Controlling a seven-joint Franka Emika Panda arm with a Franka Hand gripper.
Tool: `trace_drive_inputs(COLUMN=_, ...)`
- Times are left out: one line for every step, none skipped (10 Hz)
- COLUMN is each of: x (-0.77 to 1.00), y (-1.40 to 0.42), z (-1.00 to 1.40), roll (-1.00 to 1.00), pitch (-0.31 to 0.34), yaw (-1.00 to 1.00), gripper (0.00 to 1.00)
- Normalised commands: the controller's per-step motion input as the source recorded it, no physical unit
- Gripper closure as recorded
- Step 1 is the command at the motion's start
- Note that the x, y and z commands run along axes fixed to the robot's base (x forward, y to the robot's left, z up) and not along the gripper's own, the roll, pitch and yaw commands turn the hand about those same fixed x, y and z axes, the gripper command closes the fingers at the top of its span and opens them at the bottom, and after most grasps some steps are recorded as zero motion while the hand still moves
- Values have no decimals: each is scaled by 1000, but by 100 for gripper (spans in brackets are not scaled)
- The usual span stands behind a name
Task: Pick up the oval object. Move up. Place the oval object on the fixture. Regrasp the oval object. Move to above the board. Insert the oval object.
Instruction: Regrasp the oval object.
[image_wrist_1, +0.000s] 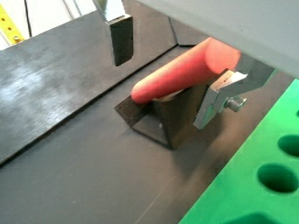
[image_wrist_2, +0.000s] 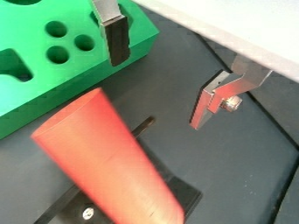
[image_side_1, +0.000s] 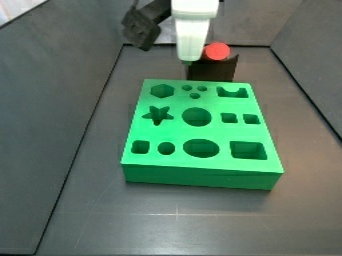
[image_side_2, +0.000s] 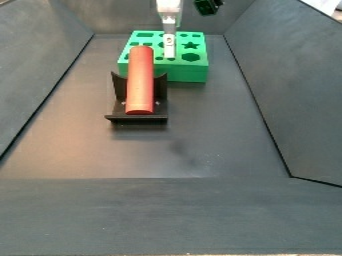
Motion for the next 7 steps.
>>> trace_drive_inputs(x=1000, y=-21, z=-7, roll=21, pitch=177, yaw=59, gripper=0)
trace_drive_inputs(x=1000, y=-25, z=-6, roll=19, pitch=169, yaw=56, gripper=0)
trace_drive_inputs(x=984, y=-25, z=-8, roll=23, pitch=168, yaw=54, gripper=0)
trace_drive_inputs(x=870, y=-25, z=-6, roll=27, pitch=163, yaw=49, gripper=0)
trace_drive_inputs(x=787, y=-22, z=-7, roll=34, pitch=166, yaw=45, gripper=0)
trace_drive_inputs(x=690, y=-25, z=-9, roll=42, pitch=170, yaw=40, gripper=0)
trace_drive_inputs(x=645, y=-25, z=-13, roll=41, pitch=167, yaw=39, gripper=0)
